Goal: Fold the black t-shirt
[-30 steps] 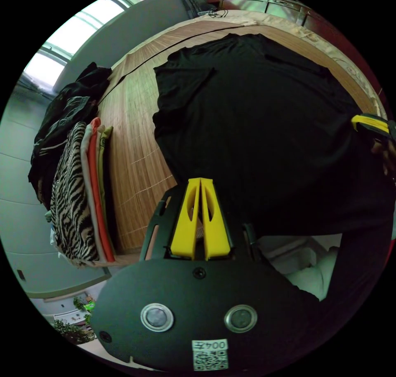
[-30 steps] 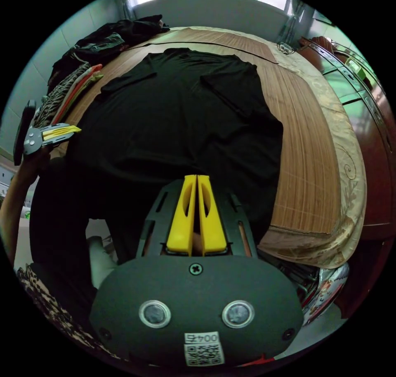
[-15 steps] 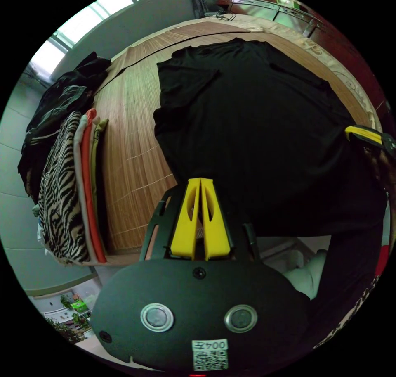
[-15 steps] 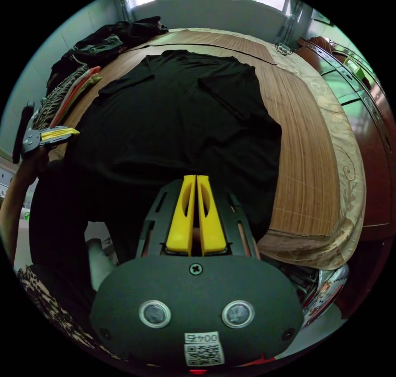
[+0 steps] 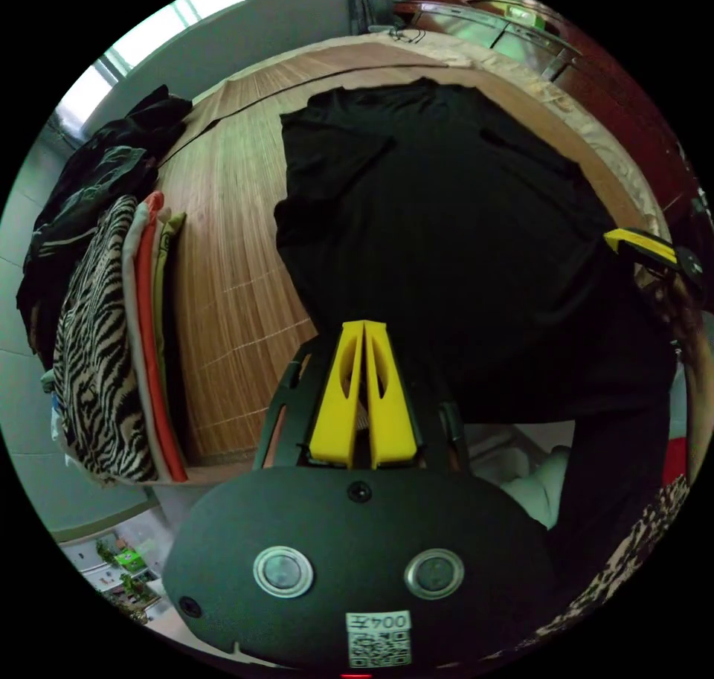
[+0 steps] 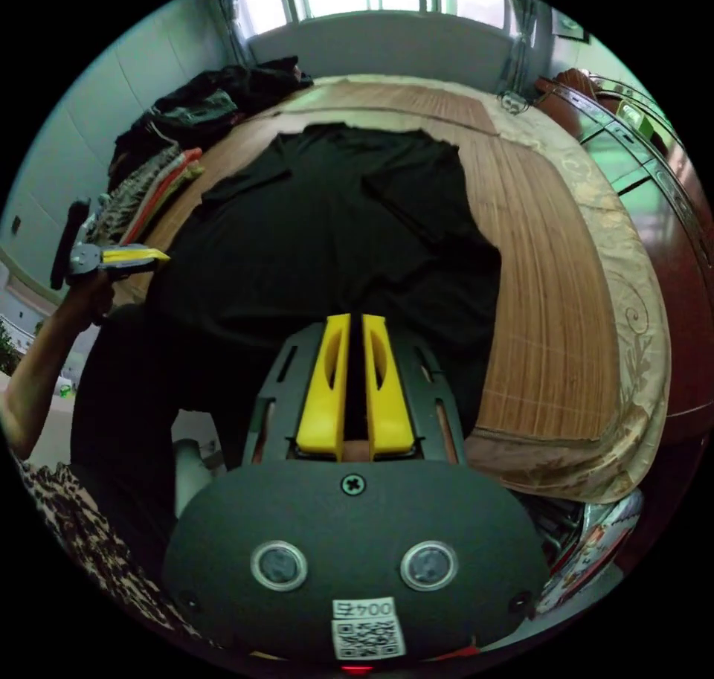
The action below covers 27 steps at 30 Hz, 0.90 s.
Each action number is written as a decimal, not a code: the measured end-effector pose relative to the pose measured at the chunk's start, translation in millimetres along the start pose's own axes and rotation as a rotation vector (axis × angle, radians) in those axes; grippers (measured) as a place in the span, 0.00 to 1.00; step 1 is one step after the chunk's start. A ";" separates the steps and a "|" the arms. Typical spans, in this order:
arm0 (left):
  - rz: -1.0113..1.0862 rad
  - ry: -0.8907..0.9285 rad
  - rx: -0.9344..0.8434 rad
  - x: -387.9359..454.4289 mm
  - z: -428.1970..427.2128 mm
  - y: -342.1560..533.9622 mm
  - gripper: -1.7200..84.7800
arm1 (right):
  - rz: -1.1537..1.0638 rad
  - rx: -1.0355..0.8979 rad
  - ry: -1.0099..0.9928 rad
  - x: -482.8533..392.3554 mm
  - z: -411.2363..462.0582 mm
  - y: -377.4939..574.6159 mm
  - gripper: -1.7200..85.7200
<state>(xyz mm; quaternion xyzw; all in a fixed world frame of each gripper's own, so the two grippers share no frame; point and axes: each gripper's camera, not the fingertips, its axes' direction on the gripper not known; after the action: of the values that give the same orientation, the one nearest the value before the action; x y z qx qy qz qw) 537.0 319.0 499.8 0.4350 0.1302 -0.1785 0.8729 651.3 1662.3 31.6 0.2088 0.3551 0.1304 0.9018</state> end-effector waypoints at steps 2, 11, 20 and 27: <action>0.005 0.046 0.077 -12.4 -11.6 -3.8 0.03 | 0.012 0.179 -0.085 23.2 -22.9 -3.7 0.17; -0.049 0.206 0.290 -75.8 -21.2 -54.6 0.06 | 0.111 0.330 -0.283 108.6 -9.3 -50.7 0.10; -0.052 0.136 0.347 -109.7 20.2 -118.2 0.07 | 0.152 0.084 -0.360 154.9 71.4 -138.6 0.29; -0.054 0.148 0.309 -155.6 75.5 -208.1 0.08 | 0.146 0.108 -0.245 196.0 112.3 -216.4 0.07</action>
<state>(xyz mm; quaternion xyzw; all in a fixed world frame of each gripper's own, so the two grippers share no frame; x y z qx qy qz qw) 313.6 173.0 455.3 0.5722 0.1767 -0.1870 0.7787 888.0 1515.4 -110.6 0.2964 0.2327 0.1498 0.9141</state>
